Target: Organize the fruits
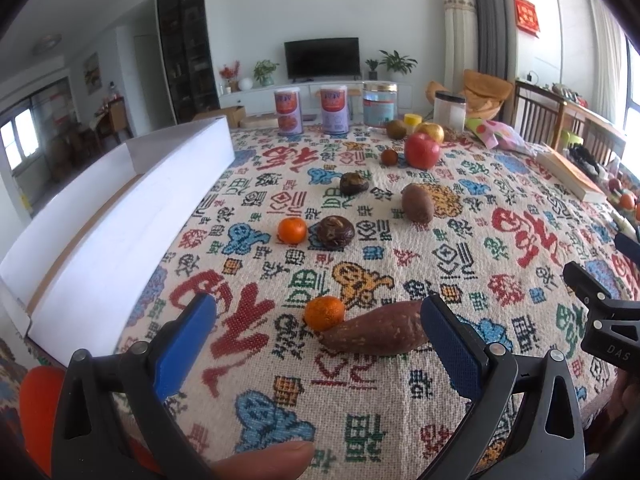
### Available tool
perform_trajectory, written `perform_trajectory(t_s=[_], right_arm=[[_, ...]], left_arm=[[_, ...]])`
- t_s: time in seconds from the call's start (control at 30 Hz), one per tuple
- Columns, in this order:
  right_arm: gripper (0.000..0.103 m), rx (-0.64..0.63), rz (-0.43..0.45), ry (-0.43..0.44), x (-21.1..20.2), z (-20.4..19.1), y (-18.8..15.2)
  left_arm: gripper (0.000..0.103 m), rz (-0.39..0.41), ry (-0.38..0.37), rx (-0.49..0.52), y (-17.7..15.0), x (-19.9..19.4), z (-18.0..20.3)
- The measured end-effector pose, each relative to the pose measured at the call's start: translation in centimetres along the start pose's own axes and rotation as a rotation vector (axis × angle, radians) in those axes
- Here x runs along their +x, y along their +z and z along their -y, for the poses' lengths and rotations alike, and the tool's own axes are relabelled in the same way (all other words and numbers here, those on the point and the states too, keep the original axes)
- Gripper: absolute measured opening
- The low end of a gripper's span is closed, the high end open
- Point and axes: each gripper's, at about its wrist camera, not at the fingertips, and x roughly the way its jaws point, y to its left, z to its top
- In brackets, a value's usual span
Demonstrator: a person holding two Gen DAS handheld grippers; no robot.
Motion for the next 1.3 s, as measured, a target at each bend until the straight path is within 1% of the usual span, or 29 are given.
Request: perform_trajectory(t_s=[1.3], right_arm=[[0.103, -0.001, 0.011, -0.014, -0.03, 0.07, -0.09]], left_arm=[[0.102, -0.001, 0.006, 0.004, -0.26, -0.02, 0.23]])
